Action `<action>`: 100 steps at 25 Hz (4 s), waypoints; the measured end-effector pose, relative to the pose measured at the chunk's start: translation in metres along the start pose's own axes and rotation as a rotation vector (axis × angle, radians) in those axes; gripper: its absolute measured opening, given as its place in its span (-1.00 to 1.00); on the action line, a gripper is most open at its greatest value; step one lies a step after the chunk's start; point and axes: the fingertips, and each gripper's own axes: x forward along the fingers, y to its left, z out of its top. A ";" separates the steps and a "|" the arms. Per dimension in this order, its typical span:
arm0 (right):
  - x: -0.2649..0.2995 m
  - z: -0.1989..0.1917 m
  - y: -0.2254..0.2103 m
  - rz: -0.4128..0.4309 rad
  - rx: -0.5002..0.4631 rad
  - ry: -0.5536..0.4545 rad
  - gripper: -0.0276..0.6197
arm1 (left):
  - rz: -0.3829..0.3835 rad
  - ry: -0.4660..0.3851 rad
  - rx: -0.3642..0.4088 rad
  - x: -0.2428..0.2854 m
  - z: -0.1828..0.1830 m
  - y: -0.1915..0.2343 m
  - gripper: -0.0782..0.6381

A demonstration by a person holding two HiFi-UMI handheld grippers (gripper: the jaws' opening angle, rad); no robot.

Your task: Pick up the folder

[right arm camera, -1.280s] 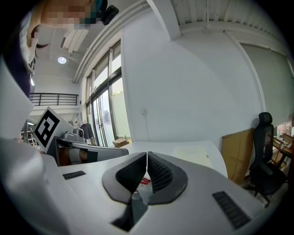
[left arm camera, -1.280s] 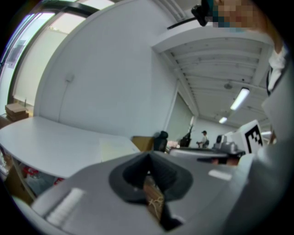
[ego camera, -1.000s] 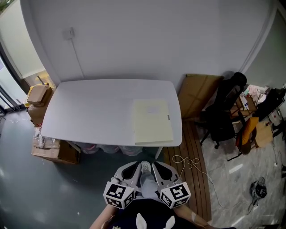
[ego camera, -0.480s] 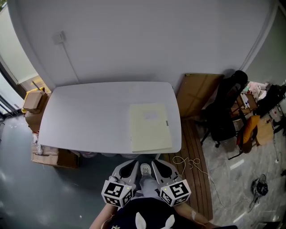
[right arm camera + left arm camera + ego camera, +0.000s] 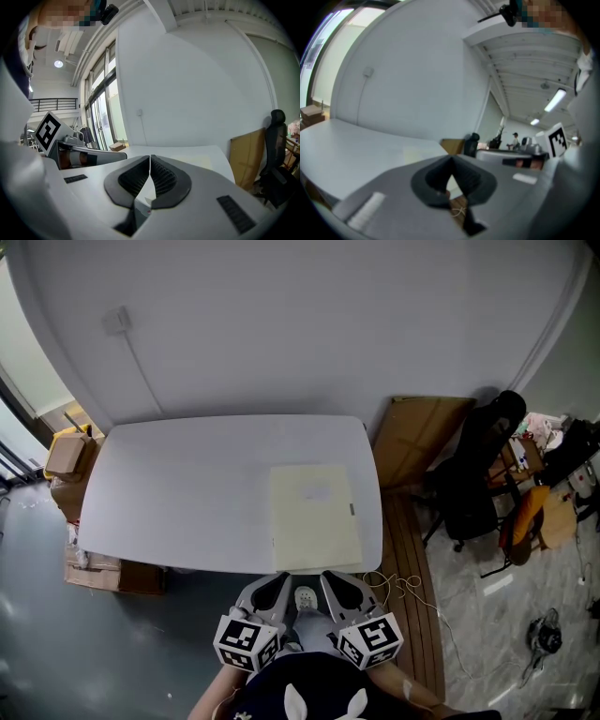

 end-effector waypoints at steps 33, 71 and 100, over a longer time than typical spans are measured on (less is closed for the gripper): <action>0.049 0.014 -0.056 0.030 0.023 0.010 -0.88 | 0.020 0.012 -0.002 0.064 0.024 0.026 -0.77; 0.103 0.011 -0.101 0.139 0.018 0.109 -0.87 | 0.105 0.067 0.011 0.121 0.027 0.066 -0.65; 0.122 -0.025 -0.140 0.078 0.018 0.245 -0.27 | 0.168 0.160 -0.021 0.144 -0.002 0.097 -0.25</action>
